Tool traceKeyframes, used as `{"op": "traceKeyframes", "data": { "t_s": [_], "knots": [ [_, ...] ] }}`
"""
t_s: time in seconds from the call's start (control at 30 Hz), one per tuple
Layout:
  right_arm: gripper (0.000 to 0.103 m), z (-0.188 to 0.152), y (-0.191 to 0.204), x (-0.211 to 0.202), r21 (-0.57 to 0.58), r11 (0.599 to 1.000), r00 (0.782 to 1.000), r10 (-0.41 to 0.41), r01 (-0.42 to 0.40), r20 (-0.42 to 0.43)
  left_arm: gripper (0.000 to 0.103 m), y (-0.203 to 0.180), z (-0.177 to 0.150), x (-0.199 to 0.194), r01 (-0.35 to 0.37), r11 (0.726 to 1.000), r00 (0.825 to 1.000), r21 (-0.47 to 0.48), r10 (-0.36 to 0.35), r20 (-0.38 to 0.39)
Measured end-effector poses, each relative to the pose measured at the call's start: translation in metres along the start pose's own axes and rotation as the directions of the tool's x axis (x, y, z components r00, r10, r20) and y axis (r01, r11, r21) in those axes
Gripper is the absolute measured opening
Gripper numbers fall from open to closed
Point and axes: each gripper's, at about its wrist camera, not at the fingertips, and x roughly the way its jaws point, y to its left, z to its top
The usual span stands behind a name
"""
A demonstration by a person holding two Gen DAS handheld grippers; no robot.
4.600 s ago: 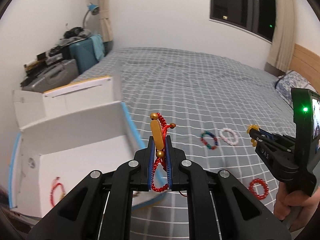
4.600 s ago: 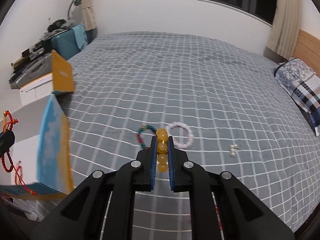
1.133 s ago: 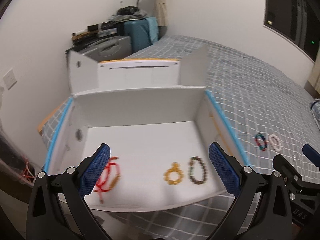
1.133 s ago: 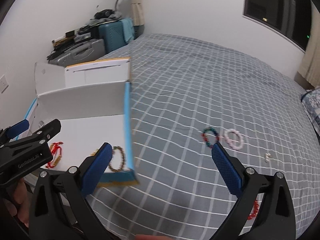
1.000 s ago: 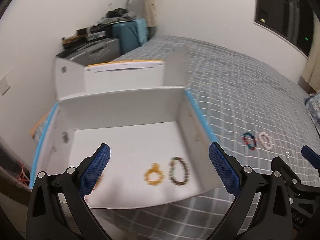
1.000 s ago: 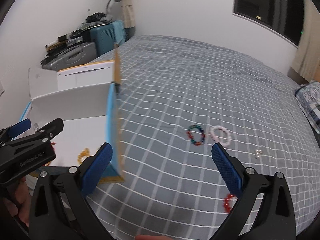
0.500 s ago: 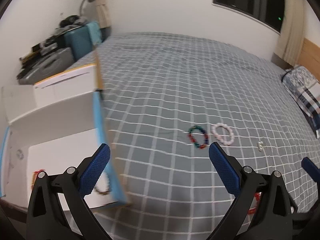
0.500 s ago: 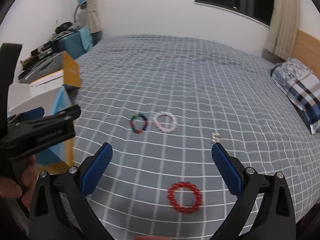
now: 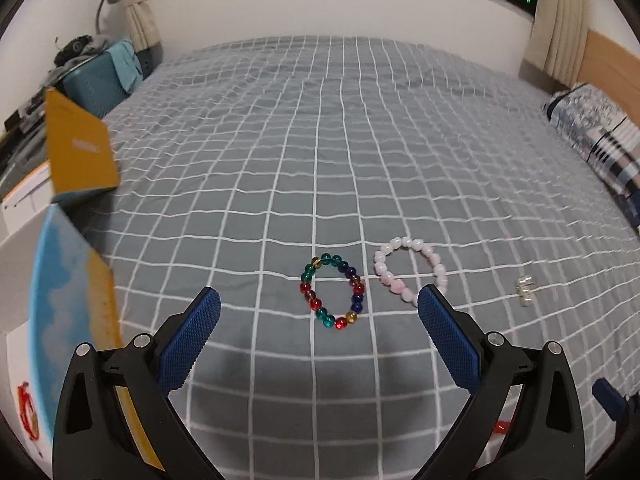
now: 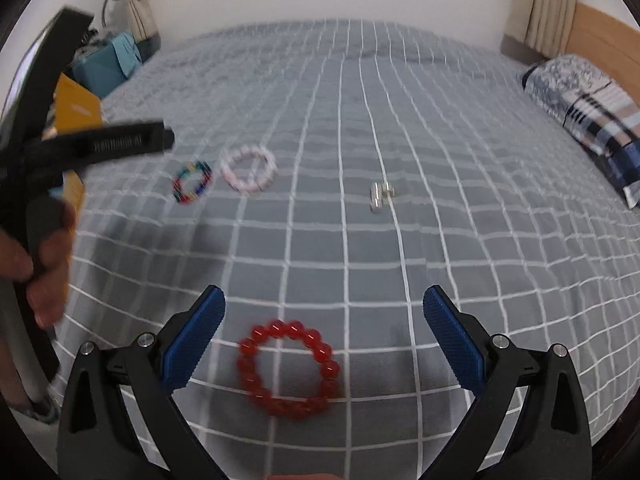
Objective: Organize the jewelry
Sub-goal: 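Move both tools back over the remaining bracelets on the bed, then grasp multicolour glass bead bracelet with left tool while right tool grasps red bead bracelet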
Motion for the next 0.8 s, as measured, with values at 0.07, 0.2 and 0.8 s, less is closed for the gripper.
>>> {"op": "traceKeyframes", "data": {
  "t_s": [0.07, 0.2, 0.8],
  "knots": [
    [0.095, -0.007, -0.004, 0.013, 0.0, 1.0, 1.0, -0.004, 0.004, -0.029, 0.097, -0.001, 0.0, 0.012, 0.004, 1.0, 1.0, 0.01, -0.004, -0.003],
    [0.095, -0.014, -0.007, 0.032, -0.004, 1.0, 0.996, 0.002, -0.002, -0.084, 0.097, -0.001, -0.004, 0.035, 0.001, 0.999, 1.0, 0.036, 0.0, -0.017],
    [0.085, -0.025, 0.005, 0.049, -0.023, 0.999, 0.987, 0.026, -0.03, -0.16, 0.072, 0.011, -0.015, 0.093, 0.013, 1.0, 0.991, -0.01, -0.014, -0.132]
  ]
}}
